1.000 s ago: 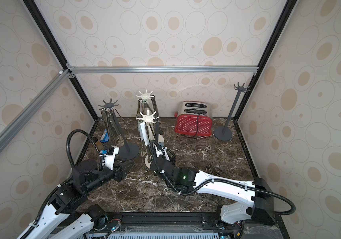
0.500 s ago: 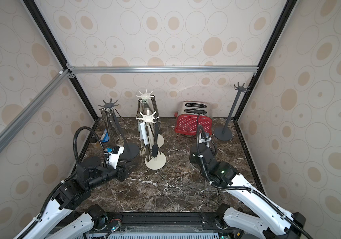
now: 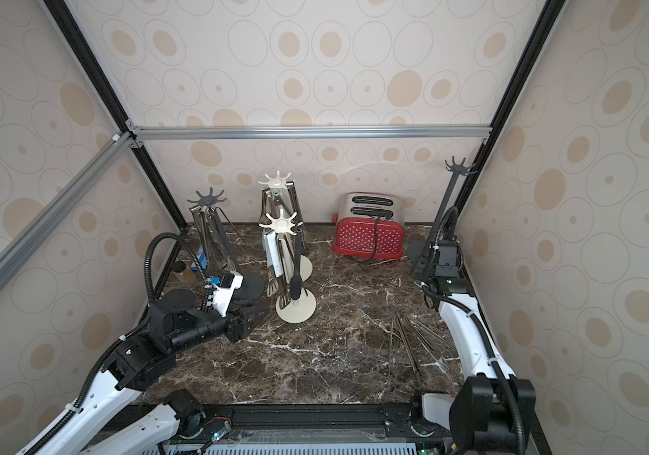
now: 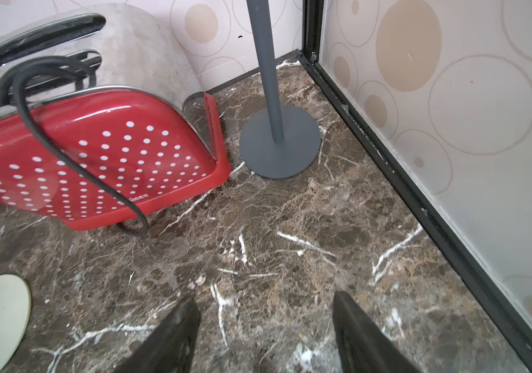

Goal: Hang food tongs on kitchen utensil racks
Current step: Pick up the rack from the corner of the board.

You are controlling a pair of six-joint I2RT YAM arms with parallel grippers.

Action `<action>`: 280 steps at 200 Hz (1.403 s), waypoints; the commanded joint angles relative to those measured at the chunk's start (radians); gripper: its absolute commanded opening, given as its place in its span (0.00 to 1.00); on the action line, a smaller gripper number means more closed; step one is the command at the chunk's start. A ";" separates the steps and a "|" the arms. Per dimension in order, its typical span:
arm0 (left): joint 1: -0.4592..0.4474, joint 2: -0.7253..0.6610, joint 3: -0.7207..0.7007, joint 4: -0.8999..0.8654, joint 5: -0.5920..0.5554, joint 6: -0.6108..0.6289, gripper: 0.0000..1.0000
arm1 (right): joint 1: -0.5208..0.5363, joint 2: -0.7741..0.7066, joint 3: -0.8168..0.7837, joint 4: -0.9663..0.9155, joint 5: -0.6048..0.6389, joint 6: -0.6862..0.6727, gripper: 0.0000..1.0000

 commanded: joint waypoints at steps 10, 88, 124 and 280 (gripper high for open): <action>0.001 -0.024 0.016 0.011 -0.040 0.047 0.60 | -0.027 0.128 0.126 0.162 -0.029 -0.120 0.71; 0.001 -0.033 -0.021 0.087 -0.120 0.080 0.66 | -0.064 0.425 0.302 0.410 0.048 -0.251 0.76; 0.000 -0.001 -0.020 0.118 -0.132 0.102 0.67 | -0.072 0.515 0.340 0.556 0.038 -0.315 0.77; 0.000 0.051 -0.016 0.146 -0.172 0.114 0.68 | -0.110 0.647 0.338 0.874 -0.001 -0.315 0.52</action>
